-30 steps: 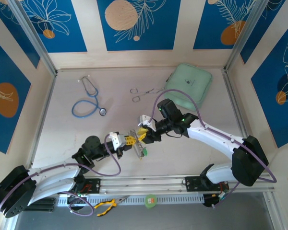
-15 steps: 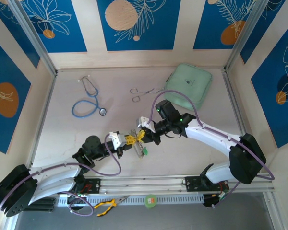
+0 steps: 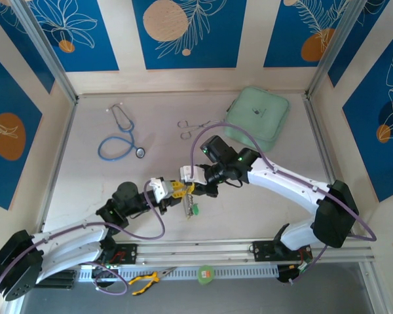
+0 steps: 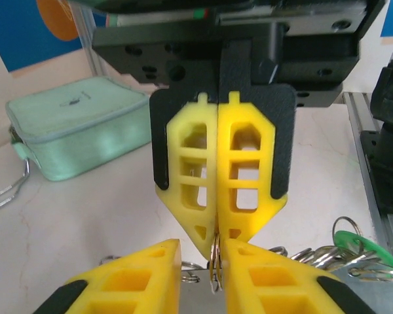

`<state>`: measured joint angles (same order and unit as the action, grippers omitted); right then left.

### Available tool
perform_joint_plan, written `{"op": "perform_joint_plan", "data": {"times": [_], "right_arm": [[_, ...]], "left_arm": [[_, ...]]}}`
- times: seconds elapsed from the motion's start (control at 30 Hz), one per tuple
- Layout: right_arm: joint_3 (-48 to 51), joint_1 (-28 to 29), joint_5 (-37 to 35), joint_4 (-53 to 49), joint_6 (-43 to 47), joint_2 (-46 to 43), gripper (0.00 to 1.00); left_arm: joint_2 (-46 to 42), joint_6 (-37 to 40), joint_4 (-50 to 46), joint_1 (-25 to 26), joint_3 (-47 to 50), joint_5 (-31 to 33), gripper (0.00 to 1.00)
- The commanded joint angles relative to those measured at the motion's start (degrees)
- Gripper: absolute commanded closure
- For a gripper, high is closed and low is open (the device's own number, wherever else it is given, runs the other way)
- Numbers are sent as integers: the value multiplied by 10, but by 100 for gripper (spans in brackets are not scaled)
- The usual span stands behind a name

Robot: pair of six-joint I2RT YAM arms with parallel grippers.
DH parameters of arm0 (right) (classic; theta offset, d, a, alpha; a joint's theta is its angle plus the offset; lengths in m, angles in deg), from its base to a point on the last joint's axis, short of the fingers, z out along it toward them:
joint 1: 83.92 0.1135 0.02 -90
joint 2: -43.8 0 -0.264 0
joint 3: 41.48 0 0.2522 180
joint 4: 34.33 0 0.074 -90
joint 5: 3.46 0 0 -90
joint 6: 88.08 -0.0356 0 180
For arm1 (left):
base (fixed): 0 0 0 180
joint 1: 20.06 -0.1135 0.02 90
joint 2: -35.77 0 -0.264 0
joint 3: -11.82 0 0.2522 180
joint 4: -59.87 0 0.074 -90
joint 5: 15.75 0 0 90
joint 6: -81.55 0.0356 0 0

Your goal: Put the keys on the keyring

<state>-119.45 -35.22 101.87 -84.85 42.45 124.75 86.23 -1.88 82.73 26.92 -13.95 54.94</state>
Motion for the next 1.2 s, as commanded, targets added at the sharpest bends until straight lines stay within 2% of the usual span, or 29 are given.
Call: {"op": "perform_joint_plan", "data": {"times": [0.0,0.2,0.4,0.43,0.47,0.57,0.63,0.87,1.17], "right_arm": [[-26,13,-8,-25,17,3,100],[-31,20,-5,-19,15,5,100],[-20,24,15,27,-16,-5,100],[-13,20,25,39,-27,-12,100],[-3,10,37,54,-42,-21,96],[44,-22,72,99,-78,-57,74],[76,-45,96,126,-101,-77,67],[147,-85,136,183,-143,-122,66],[208,-132,168,240,-171,-191,66]], "left_arm": [[8,10,-7,-1,-20,-15,78],[17,5,5,0,-19,-23,81],[20,11,-8,-1,-26,-35,100],[20,12,-4,-1,-23,-34,100],[20,11,2,-1,-22,-35,100],[22,7,26,-1,-17,-34,100],[28,-5,62,-1,-8,-27,100],[81,-61,221,-1,25,-8,100],[120,-71,283,-2,30,-29,100]]}}
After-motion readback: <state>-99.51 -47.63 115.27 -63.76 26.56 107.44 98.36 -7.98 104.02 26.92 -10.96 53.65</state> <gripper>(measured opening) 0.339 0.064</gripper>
